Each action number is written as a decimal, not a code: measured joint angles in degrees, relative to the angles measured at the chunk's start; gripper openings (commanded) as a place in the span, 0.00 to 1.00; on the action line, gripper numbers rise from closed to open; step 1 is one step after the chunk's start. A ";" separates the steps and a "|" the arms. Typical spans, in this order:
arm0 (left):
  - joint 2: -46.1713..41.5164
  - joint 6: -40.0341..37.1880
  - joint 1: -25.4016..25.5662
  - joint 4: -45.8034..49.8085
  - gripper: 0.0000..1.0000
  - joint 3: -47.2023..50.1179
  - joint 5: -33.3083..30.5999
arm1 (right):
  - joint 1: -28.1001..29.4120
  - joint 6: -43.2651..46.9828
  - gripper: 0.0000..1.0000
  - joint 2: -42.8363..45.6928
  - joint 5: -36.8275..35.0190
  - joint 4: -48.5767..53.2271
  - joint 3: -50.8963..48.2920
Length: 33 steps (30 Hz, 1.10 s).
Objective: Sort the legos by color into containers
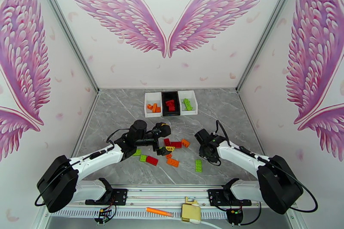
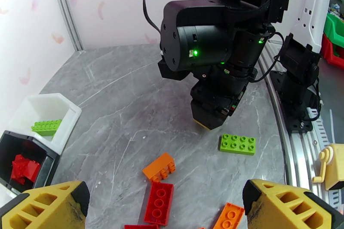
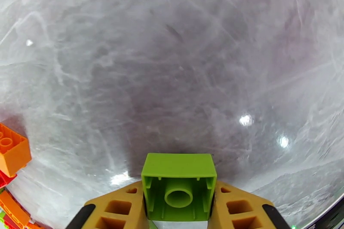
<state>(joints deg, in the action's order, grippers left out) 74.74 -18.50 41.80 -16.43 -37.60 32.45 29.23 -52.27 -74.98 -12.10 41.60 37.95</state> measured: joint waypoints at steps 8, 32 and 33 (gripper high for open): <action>-3.85 2.29 0.00 -0.59 0.99 4.44 -4.04 | 0.00 14.38 0.30 -0.87 0.76 -8.28 8.31; -9.11 6.34 0.11 -8.04 0.99 11.82 -11.91 | -9.44 28.11 0.29 -42.99 6.60 -14.51 56.24; -9.11 6.32 0.09 -8.11 0.99 11.80 -11.89 | -9.81 27.87 0.30 -44.61 6.80 -14.60 57.81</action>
<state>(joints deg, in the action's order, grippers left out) 65.63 -12.19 41.89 -24.53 -25.80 20.56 19.42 -24.40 -119.59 -5.30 27.00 95.77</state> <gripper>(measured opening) 0.990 0.315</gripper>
